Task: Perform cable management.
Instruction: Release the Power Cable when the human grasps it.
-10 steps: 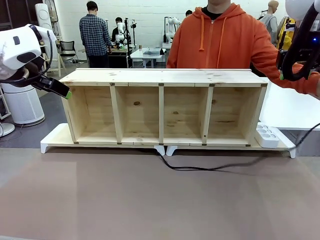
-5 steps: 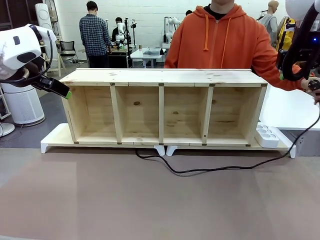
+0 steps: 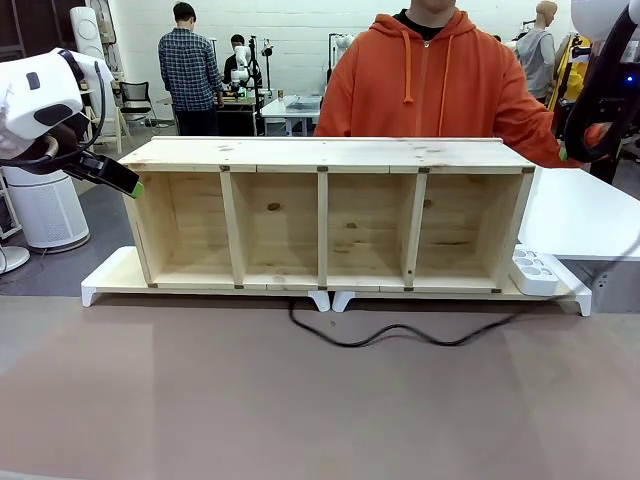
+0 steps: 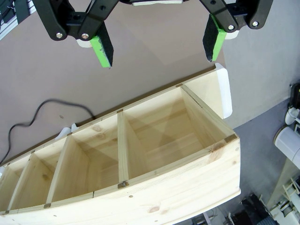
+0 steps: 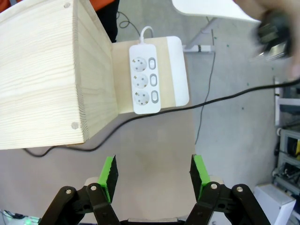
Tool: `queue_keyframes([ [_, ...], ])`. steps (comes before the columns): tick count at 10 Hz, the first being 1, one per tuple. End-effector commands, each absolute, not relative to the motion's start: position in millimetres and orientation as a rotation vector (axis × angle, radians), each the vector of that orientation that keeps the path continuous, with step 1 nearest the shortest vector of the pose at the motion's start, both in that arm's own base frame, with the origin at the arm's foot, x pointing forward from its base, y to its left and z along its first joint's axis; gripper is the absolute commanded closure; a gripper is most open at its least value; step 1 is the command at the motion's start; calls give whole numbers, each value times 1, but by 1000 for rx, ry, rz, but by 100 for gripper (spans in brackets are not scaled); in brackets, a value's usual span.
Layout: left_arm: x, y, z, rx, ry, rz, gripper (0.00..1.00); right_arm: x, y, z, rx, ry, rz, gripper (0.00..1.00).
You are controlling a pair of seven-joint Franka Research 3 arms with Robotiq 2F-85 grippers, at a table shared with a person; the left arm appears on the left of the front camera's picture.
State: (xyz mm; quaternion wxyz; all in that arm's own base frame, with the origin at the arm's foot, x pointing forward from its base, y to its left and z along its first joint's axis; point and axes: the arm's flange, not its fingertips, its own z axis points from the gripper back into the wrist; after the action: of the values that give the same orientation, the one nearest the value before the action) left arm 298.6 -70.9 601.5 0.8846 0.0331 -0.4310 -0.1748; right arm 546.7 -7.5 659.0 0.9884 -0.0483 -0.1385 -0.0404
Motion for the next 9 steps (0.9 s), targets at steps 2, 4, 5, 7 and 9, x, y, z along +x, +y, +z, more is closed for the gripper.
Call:
queue_keyframes([
  [2,299,-71,600,64,-905,-353,0,547,-8,659,-90,-277,-83,20],
  [4,299,-71,600,64,-905,-353,0,547,-8,659,-90,-277,-83,20],
  [5,299,-71,600,64,-905,-353,0,547,-8,659,-90,-277,-83,20],
  [7,299,-71,600,64,-905,-353,0,547,-8,659,-90,-277,-83,20],
  [9,299,-71,600,64,-905,-353,0,547,-8,659,-90,-277,-83,20],
])
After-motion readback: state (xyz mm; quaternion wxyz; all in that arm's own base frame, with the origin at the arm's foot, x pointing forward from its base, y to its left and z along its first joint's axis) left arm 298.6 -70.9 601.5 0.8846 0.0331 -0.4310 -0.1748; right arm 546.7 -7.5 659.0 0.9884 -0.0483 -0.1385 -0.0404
